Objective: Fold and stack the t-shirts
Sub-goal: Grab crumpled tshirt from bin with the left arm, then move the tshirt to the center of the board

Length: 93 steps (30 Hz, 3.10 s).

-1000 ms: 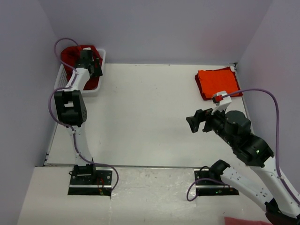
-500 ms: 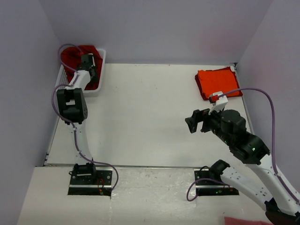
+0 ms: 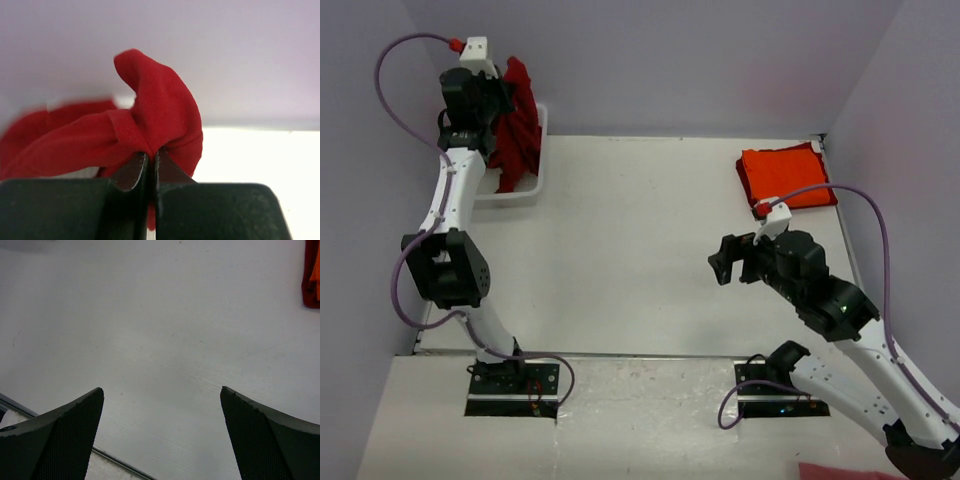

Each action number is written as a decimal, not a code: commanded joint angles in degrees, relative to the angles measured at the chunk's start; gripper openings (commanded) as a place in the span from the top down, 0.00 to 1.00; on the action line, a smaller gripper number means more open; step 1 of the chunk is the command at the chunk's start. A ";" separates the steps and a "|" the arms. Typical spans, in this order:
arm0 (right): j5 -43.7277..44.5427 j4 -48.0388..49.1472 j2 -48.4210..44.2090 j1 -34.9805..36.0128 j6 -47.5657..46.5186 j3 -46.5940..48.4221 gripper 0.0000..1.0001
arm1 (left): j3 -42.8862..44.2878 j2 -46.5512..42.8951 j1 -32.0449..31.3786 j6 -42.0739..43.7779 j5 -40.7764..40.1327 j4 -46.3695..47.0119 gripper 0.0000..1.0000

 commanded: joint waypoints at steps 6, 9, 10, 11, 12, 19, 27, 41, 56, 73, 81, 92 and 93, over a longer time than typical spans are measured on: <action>-0.34 2.64 -0.28 0.30 1.81 -1.93 0.01 | 7.83 -12.75 -0.92 -5.58 31.62 19.38 1.00; 1.85 2.46 -0.55 0.21 3.39 -0.88 0.01 | 7.16 -19.14 -4.34 -10.16 35.97 19.03 1.00; 1.86 2.46 -0.55 0.21 3.66 -0.87 0.01 | 6.01 -19.17 -6.18 -10.69 35.98 19.02 1.00; 2.30 2.64 -0.55 0.30 4.01 -0.70 0.01 | 4.69 -22.30 -6.72 -11.82 35.98 19.46 1.00; 3.00 2.73 -0.37 0.21 4.36 -0.52 0.01 | 2.59 -23.64 -7.17 -12.97 36.07 20.07 1.00; 2.83 3.25 2.35 0.30 6.73 -0.52 0.01 | 3.18 -26.03 -9.45 -22.81 43.00 16.49 1.00; 2.56 2.64 1.91 0.30 8.41 0.79 0.01 | -16.70 -30.33 -10.94 -25.01 43.19 12.60 1.00; 25.56 -9.02 22.02 10.83 13.40 9.66 0.01 | -23.09 -26.19 -25.26 -11.84 1.04 -3.62 0.06; -2.49 16.42 40.75 8.49 13.06 7.93 0.52 | -48.03 -44.22 -29.41 -18.42 -11.13 -16.92 0.31; -7.11 20.74 50.96 5.40 20.62 4.59 0.44 | -52.36 -48.62 -29.49 -17.11 -10.60 -19.30 0.31; -1.04 19.25 41.66 10.57 22.47 -2.80 0.44 | -54.03 -48.36 -29.49 -16.76 -10.78 -18.77 0.31; 2.47 15.38 39.62 27.36 30.28 -5.79 0.48 | -56.14 -46.41 -29.49 -17.37 -8.76 -16.75 0.30; 3.00 15.82 39.36 28.50 31.25 -7.19 0.49 | -56.31 -46.59 -29.49 -17.20 -8.84 -16.75 0.30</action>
